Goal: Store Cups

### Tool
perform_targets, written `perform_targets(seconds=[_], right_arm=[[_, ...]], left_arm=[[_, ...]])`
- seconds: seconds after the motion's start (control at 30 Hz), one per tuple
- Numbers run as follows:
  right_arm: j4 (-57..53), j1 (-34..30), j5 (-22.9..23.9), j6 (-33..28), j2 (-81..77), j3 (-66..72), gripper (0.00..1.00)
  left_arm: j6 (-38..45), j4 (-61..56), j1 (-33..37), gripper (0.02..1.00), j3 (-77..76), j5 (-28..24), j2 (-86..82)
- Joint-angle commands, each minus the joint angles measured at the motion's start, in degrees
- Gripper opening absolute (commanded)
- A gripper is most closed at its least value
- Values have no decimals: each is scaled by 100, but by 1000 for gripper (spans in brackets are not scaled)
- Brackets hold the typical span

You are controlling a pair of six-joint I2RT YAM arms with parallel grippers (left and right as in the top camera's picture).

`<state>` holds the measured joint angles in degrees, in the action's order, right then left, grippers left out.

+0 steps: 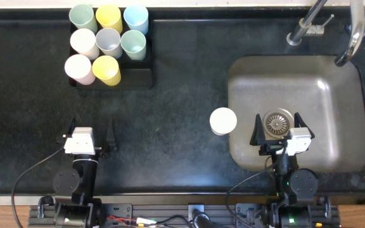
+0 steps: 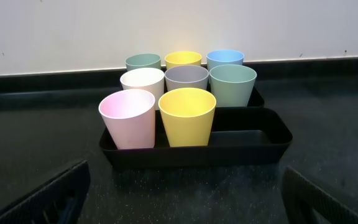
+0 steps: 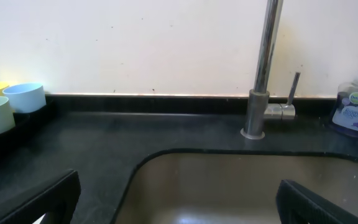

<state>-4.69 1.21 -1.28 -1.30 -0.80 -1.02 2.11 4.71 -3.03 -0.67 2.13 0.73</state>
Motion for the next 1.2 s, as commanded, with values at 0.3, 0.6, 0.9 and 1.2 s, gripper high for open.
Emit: perform_targets(seconds=[0.3,0.6,0.9,1.2], right_arm=[[-3696,931,59,-4,-3432,-4450,996],[-7536,1305,409,-444,-6872,-7477,998],[-7740,1421,-278,-2310,-8308,-7394,998],[-7123,1325,-120,-2426,-9060,-7333,998]], left_arm=[[109,-4,7,998,22,-74,-61],[109,-4,7,998,22,-74,-61],[111,-4,7,998,22,-74,-61],[111,-4,7,998,22,-74,-61]])
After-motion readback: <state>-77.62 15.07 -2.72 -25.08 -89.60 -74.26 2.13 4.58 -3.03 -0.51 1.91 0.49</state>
